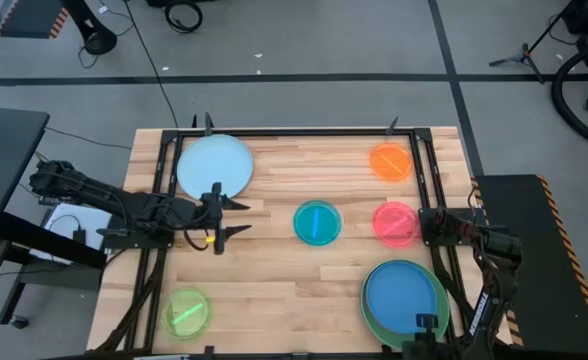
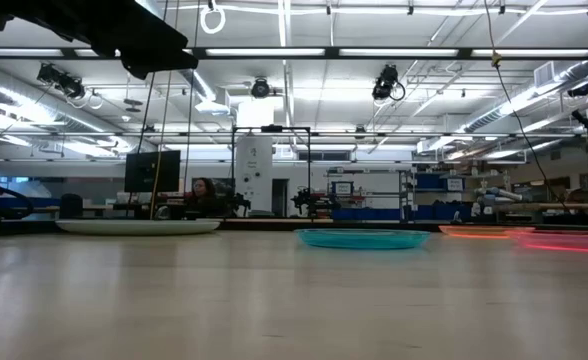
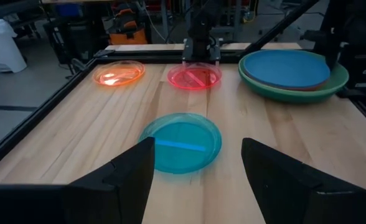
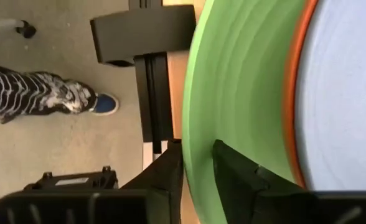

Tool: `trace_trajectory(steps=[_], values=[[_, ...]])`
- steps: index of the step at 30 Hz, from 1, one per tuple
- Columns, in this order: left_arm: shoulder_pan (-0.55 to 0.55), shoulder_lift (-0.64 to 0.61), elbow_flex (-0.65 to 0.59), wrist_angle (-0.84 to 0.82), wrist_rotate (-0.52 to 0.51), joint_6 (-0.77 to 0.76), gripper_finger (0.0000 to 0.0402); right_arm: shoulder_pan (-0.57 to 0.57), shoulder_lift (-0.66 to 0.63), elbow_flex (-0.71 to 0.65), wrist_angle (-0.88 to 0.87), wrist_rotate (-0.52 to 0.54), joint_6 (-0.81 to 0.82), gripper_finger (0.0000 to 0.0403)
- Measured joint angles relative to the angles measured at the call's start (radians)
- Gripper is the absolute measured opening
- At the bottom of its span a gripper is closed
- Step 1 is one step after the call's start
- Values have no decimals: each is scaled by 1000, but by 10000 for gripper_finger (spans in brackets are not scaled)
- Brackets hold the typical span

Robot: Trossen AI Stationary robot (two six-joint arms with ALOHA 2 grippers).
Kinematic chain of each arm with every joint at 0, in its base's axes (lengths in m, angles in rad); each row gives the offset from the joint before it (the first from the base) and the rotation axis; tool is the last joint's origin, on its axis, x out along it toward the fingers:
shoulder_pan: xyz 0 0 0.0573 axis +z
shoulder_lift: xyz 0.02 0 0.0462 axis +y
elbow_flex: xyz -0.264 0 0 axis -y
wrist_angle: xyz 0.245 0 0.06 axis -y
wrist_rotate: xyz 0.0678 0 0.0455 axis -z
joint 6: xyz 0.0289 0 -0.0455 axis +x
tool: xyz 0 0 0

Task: Stack plastic plates
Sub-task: Stack the stacked plates on top of the blue plate

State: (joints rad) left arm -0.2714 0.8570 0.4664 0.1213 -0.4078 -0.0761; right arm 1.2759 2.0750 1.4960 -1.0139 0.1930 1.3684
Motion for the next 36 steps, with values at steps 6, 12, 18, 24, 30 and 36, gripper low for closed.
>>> trace_trajectory(steps=[6, 12, 18, 24, 30, 36], values=[[0, 0, 0, 2, -6, 38, 247, 2, 0, -13, -8, 15, -47, 86], [0, 0, 0, 2, -6, 36, 247, 1, -2, -64, 5, 24, -138, 96], [0, 0, 0, 2, -6, 35, 247, -8, -4, -74, 16, 16, -149, 102], [-2, 0, 0, 13, -6, -47, 247, -38, 2, -30, -5, -50, -151, 74], [-1, 0, 0, 47, -6, -235, 247, -66, 3, 50, -105, -48, -137, 30], [0, 0, 0, 71, -6, -168, 247, -135, 2, 153, -210, -48, -145, 27]])
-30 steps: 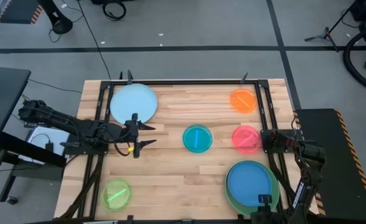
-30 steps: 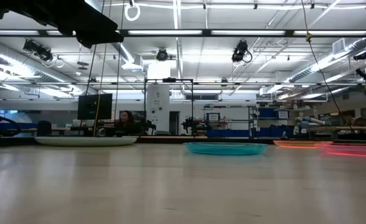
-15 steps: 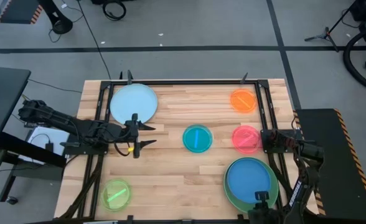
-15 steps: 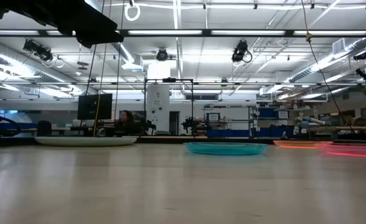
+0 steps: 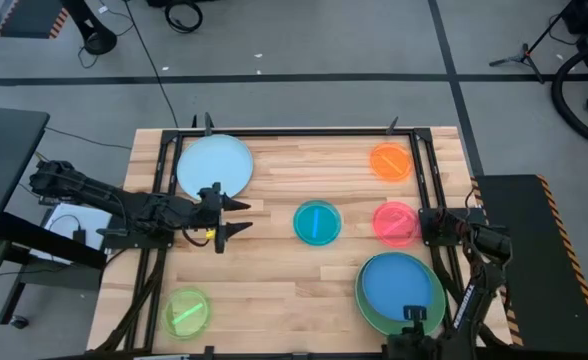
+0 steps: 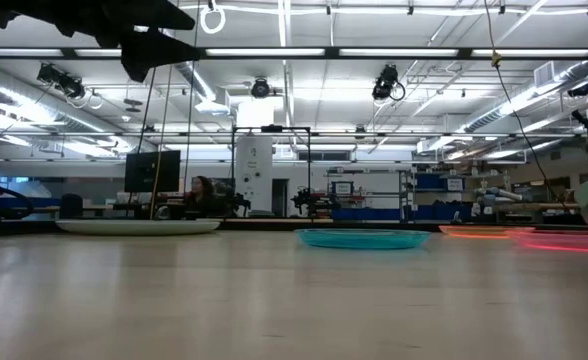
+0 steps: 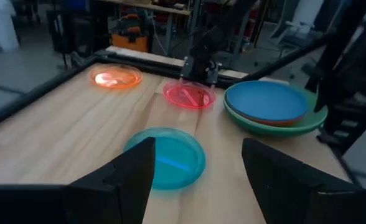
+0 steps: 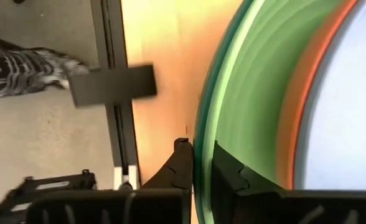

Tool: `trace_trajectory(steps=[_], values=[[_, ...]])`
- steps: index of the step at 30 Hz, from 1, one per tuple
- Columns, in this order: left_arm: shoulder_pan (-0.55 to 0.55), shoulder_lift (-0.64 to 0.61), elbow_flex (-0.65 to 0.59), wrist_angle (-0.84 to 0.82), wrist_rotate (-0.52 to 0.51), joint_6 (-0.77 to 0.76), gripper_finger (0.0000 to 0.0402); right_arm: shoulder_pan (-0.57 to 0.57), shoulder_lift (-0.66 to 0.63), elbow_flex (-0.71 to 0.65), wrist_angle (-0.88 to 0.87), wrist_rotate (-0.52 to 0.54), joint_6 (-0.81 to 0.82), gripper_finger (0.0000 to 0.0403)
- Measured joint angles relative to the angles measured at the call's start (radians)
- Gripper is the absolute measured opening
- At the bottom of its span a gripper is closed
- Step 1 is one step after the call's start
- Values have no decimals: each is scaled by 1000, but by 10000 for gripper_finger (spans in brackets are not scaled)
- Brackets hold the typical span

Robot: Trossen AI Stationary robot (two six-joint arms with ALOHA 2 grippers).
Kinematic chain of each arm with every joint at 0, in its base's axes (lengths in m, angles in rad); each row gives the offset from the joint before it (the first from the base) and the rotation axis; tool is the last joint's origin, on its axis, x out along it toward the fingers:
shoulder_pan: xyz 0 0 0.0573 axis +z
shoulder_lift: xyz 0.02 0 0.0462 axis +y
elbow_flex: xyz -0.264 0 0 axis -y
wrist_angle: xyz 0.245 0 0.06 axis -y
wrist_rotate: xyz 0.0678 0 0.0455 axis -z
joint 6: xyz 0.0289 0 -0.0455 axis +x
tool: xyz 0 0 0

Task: Stack plastic plates
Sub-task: Stack the stacked plates on top of the blue plate

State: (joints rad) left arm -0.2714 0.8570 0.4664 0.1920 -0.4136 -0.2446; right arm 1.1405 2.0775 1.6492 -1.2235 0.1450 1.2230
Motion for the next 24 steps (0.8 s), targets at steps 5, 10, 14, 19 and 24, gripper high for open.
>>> trace_trajectory(steps=[5, 10, 14, 19, 24], values=[[-22, 16, 0, 12, -4, -12, 247, -79, 0, 106, -89, 0, -121, 27], [-160, 110, 1, 32, -26, -24, 247, -171, 0, 196, -161, 26, -273, 27], [-275, 209, 0, 54, -127, -22, 247, -250, 0, 253, -221, 96, -391, 27], [-371, 332, 0, 127, -211, -30, 247, -342, 0, 313, -275, 185, -542, 27], [-414, 407, 5, 233, -213, 68, 247, -423, -1, 331, -273, 219, -722, 27]])
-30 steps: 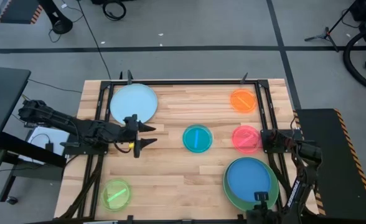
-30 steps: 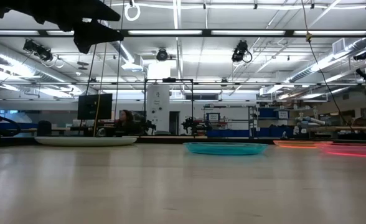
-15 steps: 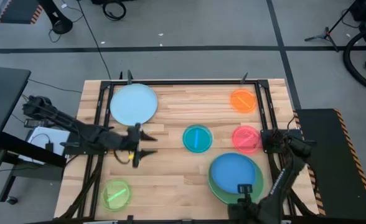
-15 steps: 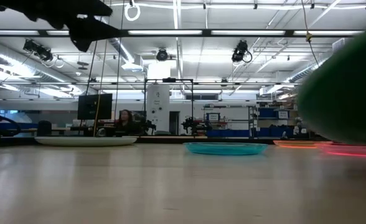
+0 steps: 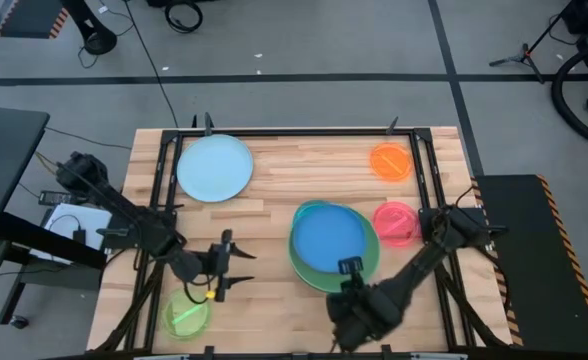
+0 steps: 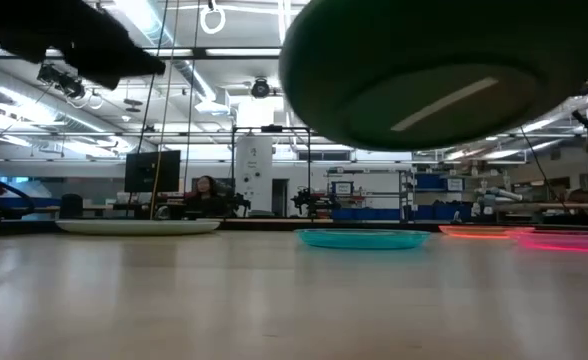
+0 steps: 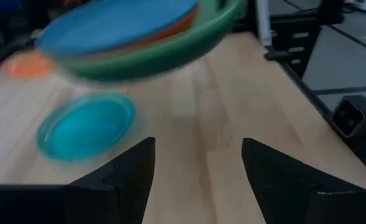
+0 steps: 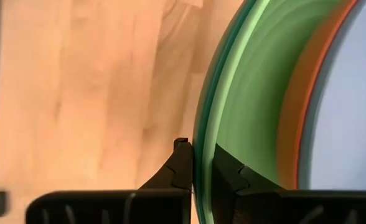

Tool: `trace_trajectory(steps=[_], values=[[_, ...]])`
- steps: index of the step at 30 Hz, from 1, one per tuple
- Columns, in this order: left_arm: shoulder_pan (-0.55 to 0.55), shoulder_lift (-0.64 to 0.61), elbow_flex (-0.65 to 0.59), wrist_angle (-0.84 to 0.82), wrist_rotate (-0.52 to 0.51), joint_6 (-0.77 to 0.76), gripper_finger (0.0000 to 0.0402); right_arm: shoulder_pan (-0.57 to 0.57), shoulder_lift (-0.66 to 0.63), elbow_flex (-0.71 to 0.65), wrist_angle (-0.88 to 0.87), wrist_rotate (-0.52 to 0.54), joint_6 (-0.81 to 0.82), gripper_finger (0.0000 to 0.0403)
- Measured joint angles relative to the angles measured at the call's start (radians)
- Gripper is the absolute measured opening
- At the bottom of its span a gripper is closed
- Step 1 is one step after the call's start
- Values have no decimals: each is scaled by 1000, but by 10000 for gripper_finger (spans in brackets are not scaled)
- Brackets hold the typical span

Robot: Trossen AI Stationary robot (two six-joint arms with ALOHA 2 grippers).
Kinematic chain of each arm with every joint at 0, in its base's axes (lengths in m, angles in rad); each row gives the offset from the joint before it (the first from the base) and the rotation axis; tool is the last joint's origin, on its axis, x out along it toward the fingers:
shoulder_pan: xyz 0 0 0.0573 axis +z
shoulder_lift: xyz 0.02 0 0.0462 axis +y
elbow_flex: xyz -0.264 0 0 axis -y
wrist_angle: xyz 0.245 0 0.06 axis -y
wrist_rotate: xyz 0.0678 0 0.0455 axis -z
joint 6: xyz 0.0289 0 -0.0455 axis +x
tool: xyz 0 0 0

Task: Stack plastic plates
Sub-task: Stack the stacked plates on top of the blue plate

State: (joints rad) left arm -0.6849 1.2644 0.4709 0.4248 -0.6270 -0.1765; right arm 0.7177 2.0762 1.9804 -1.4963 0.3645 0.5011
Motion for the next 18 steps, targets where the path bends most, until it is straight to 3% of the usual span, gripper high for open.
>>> trace_trajectory(steps=[5, 11, 18], values=[[9, 6, 100, -49, -2, 184, 248, -74, 0, 0, 20, 0, -108, 27], [69, 26, 261, -369, -83, 314, 248, -139, 0, 0, 57, -38, -100, 27], [101, 77, 270, -386, -96, 553, 248, -167, 0, 0, 80, 5, -81, 27]])
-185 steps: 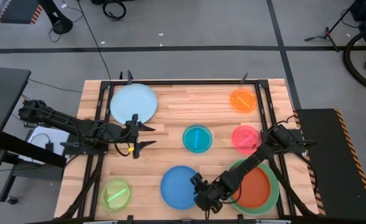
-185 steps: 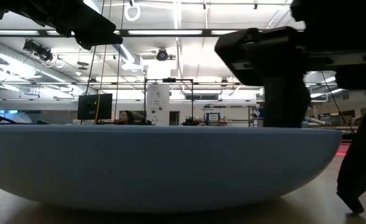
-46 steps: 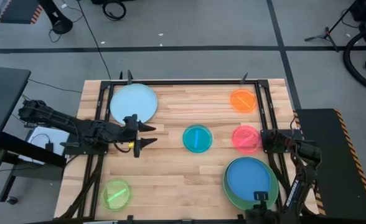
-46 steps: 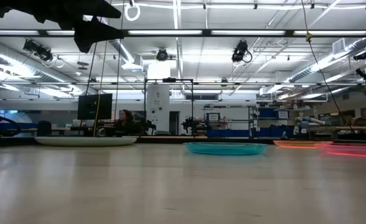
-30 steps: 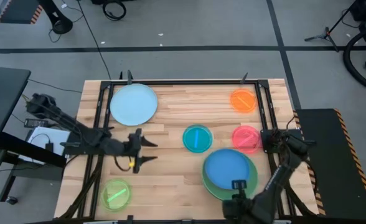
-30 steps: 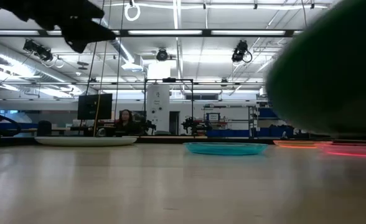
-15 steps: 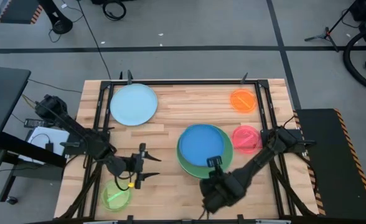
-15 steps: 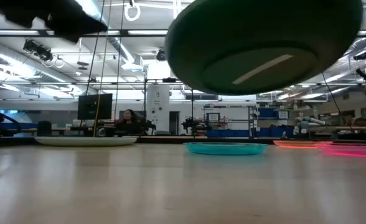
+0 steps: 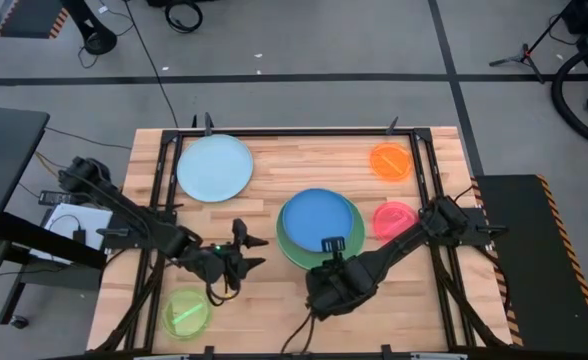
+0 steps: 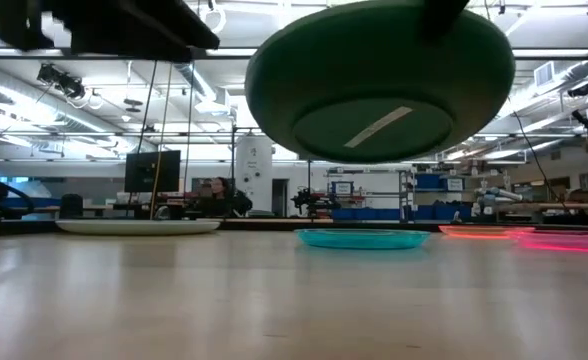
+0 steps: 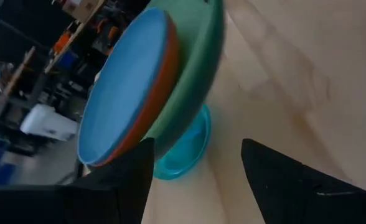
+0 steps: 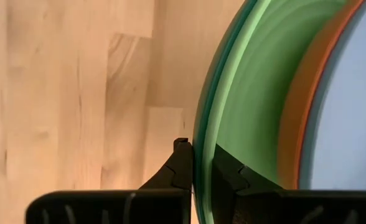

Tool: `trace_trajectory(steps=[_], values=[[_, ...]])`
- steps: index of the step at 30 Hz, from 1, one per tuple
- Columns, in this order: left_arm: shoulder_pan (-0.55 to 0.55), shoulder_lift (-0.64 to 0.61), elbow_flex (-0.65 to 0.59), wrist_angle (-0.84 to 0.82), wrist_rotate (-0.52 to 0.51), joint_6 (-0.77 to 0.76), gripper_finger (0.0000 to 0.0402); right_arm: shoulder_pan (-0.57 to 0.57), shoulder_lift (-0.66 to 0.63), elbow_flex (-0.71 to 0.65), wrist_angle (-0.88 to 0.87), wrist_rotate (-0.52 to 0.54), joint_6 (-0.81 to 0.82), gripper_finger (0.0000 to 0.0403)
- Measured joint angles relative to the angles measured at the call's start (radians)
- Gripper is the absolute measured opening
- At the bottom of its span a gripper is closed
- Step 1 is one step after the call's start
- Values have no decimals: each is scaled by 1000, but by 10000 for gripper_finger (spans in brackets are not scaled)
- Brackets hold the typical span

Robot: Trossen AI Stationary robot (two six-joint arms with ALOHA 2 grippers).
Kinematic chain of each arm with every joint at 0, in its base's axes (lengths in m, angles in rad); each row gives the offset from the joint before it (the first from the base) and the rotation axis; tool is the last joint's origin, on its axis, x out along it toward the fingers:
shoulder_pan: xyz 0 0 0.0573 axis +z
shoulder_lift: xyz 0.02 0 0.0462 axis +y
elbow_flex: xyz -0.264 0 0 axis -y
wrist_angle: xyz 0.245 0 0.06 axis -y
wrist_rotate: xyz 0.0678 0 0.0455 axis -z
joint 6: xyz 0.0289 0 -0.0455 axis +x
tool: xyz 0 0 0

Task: Stack plastic plates
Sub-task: Stack the stacked plates on top of the blue plate

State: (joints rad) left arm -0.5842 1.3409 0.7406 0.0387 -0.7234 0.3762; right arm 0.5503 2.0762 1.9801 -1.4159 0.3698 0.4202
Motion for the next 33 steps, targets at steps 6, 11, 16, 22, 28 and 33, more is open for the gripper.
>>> trace_trajectory(steps=[6, 11, 16, 22, 28, 33], values=[[-4, 43, 0, 6, -101, 176, 248, -31, 0, 0, -1, -4, 19, 27], [-1, 47, 0, 26, -151, 290, 254, -59, 0, 0, 9, -5, -6, 27], [-1, 47, 0, 68, -159, 317, 284, -74, 0, 0, 63, -1, -37, 28], [36, 47, -1, 50, -159, 324, 317, -87, 0, 0, 77, -2, -36, 32], [73, 53, -1, 57, -166, 328, 318, -102, 0, 14, 89, 2, -22, 29], [97, 94, -2, 67, -233, 445, 318, -117, -1, 66, 110, 2, -65, 29]])
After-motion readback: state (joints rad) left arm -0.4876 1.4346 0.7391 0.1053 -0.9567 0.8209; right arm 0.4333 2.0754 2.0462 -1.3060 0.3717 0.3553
